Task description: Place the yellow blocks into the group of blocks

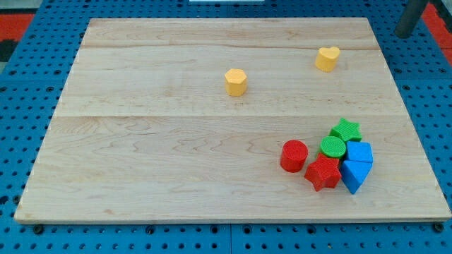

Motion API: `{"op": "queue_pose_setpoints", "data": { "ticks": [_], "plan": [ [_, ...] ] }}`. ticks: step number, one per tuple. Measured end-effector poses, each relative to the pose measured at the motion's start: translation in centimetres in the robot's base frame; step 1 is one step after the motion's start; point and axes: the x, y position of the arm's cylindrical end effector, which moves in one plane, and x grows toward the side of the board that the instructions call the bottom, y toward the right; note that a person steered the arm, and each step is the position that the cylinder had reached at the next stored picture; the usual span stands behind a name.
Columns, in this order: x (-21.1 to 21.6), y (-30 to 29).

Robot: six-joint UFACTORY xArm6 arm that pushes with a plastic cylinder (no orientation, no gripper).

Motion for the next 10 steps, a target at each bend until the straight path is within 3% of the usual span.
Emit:
{"op": "queue_pose_setpoints", "data": {
  "ticks": [2, 3, 4, 6, 8, 9, 10],
  "plan": [
    [1.3, -2.1],
    [2.4, -11.6],
    [3.4, -13.9],
    [12.0, -14.2],
    [4.1, -13.9],
    [6.5, -19.8],
    [12.2, -17.8]
  ]
}}
